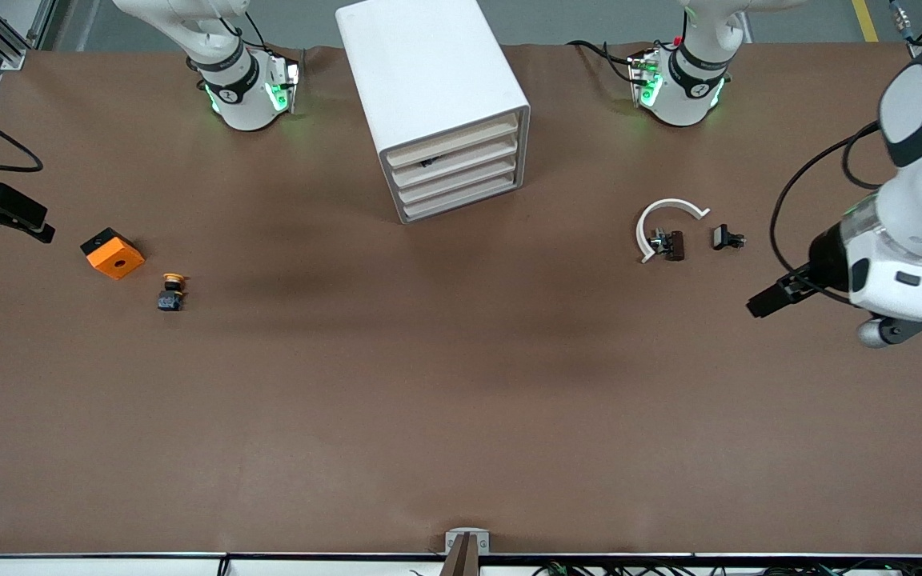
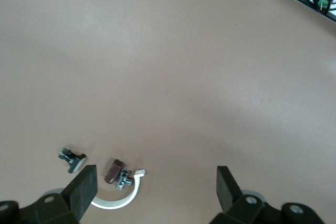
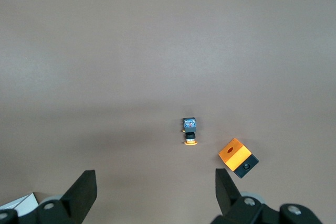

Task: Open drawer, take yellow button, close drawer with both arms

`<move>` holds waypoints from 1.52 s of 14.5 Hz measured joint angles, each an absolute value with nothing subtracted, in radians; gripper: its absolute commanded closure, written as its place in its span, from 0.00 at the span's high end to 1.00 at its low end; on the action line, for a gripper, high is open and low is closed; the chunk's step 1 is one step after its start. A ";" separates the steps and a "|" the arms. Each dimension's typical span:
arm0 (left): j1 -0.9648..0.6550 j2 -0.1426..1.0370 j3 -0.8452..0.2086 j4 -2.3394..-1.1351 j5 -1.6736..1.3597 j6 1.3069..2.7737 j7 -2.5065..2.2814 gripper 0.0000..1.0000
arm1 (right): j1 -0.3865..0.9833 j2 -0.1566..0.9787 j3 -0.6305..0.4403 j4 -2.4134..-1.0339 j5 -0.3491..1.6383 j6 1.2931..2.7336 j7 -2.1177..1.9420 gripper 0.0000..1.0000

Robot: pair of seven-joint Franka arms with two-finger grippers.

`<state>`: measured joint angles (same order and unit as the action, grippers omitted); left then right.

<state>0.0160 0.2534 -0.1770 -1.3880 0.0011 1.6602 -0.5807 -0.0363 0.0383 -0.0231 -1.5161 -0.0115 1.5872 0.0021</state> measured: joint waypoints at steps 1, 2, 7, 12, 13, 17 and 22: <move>0.020 0.240 -0.177 -1.386 0.001 1.653 -0.544 1.00 | -0.036 0.038 -0.023 -1.516 -0.011 1.587 0.002 1.00; 0.026 0.225 -0.179 -1.386 0.001 1.642 -0.511 1.00 | -0.036 0.038 -0.023 -1.516 -0.011 1.587 0.002 1.00; 0.060 0.154 -0.183 -1.398 0.001 1.543 -0.358 1.00 | -0.035 0.039 -0.021 -1.515 -0.011 1.586 0.002 1.00; 0.043 -0.008 -0.134 -1.542 0.001 1.526 -0.207 1.00 | -0.035 0.039 -0.021 -1.515 -0.011 1.586 0.002 1.00; 0.037 -0.046 -0.113 -1.578 0.001 1.525 -0.180 1.00 | -0.035 0.039 -0.021 -1.515 -0.011 1.586 0.002 1.00; 0.018 -0.160 -0.088 -1.682 0.001 1.525 -0.153 1.00 | -0.035 0.039 -0.021 -1.514 -0.011 1.586 0.002 1.00; 0.000 -0.177 -0.089 -1.709 0.001 1.526 -0.155 1.00 | -0.035 0.039 -0.021 -1.513 -0.011 1.586 0.002 1.00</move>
<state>0.0004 -0.1766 -0.0892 -1.7087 0.0011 1.5263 -0.1551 -0.0349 0.0392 -0.0213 -1.5134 -0.0115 1.5858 0.0020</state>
